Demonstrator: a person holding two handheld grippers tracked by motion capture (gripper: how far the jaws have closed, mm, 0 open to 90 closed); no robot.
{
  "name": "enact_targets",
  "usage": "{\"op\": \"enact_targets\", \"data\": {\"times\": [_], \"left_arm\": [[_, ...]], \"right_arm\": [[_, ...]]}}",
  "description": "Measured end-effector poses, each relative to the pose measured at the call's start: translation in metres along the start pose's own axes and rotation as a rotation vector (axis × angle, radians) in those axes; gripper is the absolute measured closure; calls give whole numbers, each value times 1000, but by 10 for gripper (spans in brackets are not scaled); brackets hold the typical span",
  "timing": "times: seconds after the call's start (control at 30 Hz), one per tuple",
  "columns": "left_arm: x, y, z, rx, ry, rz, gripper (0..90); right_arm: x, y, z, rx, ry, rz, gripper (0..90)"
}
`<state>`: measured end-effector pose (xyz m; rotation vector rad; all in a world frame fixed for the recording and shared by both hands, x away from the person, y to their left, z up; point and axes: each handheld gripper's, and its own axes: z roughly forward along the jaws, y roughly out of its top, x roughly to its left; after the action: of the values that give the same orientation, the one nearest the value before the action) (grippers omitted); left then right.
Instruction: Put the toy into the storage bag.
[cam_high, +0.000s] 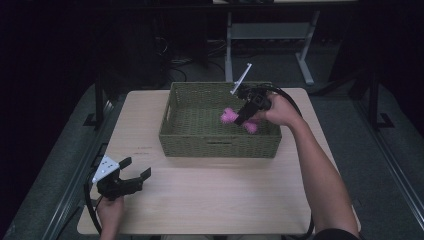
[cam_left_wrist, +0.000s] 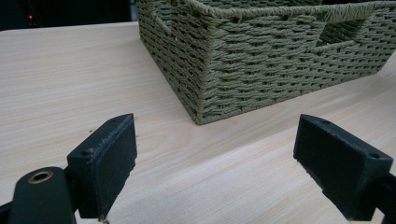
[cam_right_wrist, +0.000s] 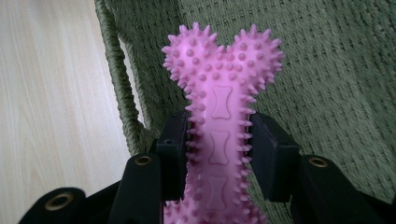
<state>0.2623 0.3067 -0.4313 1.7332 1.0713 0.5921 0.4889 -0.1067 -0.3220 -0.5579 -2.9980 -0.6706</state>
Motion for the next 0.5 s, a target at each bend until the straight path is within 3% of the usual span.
{"op": "enact_targets", "data": {"times": [0.5], "left_arm": [[0, 0, 0, 1, 1, 0, 128]], "right_arm": [[-3, 4, 15, 25, -3, -1, 582]]}}
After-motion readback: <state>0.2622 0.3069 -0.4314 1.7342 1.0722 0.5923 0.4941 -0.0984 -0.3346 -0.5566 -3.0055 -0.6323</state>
